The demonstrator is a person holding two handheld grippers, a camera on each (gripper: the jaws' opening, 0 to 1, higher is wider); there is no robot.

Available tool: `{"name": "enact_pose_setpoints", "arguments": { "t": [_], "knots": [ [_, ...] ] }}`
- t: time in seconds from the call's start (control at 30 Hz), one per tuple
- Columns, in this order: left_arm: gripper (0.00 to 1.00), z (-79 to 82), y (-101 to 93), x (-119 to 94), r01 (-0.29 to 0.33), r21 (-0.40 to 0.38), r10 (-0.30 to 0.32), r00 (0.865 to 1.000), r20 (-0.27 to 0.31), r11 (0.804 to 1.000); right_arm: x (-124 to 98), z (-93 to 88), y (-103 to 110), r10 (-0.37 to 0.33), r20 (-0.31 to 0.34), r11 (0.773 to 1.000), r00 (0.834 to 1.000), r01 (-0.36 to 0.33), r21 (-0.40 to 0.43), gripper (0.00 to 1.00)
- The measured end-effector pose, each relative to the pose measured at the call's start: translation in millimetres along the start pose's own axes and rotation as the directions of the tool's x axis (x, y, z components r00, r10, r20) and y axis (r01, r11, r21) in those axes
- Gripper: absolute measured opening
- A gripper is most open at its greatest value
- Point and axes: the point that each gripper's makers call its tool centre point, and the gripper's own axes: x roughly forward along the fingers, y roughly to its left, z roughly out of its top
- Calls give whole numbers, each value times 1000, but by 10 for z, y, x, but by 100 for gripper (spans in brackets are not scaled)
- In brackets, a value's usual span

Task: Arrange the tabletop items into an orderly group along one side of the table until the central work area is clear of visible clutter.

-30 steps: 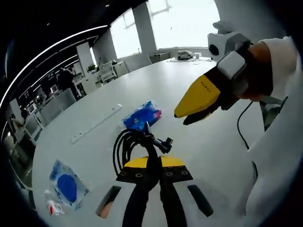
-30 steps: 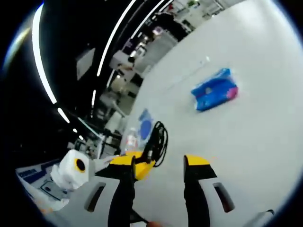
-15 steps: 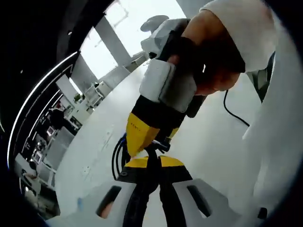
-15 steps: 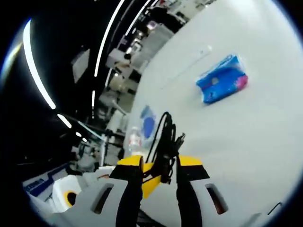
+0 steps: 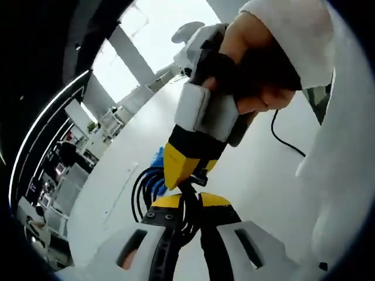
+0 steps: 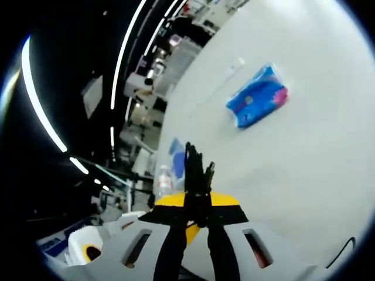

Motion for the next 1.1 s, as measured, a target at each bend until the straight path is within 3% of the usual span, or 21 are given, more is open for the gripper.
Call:
{"name": "enact_pose_setpoints", "arguments": {
  "t": [0.07, 0.1, 0.23, 0.33, 0.4, 0.47, 0.6, 0.77, 0.83, 0.9, 1.03, 1.1],
  "knots": [
    [9, 0, 16, -18, -3, -45, 4, 1000, 15, 999, -13, 15, -2, 4, 11, 1000, 1000, -4, 5, 9],
    [9, -8, 19, -29, 3, -104, 0, 1000, 27, 995, -25, 38, -10, 6, 22, 1000, 1000, -6, 8, 8],
    [18, -141, 159, -116, -31, -293, 43, 999, 33, 956, -77, 129, -25, 29, 58, 999, 998, -32, 37, 8],
    [21, -276, 261, -193, -68, -368, 80, 997, 17, 927, -104, 183, -47, 50, 81, 996, 995, -56, 68, 8],
    [19, -393, 329, -260, -98, -444, 112, 994, 5, 891, -107, 208, -103, 51, 85, 995, 995, -57, 79, 8],
    [20, -432, 339, -315, -77, -533, 115, 993, 39, 842, -104, 218, -148, 38, 83, 996, 996, -45, 81, 8],
    [27, -498, 388, -459, -98, -561, 160, 985, 63, 822, -89, 255, -261, 19, 82, 996, 996, -26, 86, 8],
    [37, -504, 351, -547, -55, -675, 178, 977, 115, 736, -2, 363, -413, 3, 96, 995, 995, -13, 102, 9],
    [44, -442, 327, -572, -7, -721, 176, 971, 160, 693, 47, 393, -465, -1, 97, 996, 995, -8, 91, 9],
    [51, -334, 328, -594, 42, -744, 184, 958, 219, 667, 88, 396, -520, -8, 94, 994, 996, -3, 113, 9],
    [55, -256, 327, -592, 70, -753, 189, 949, 253, 654, 167, 322, -685, -60, 49, 993, 997, 55, 106, 9],
    [55, -254, 307, -584, 76, -753, 177, 952, 251, 654, 198, 287, -765, -77, 37, 991, 996, 73, 109, 9]
  ]
}}
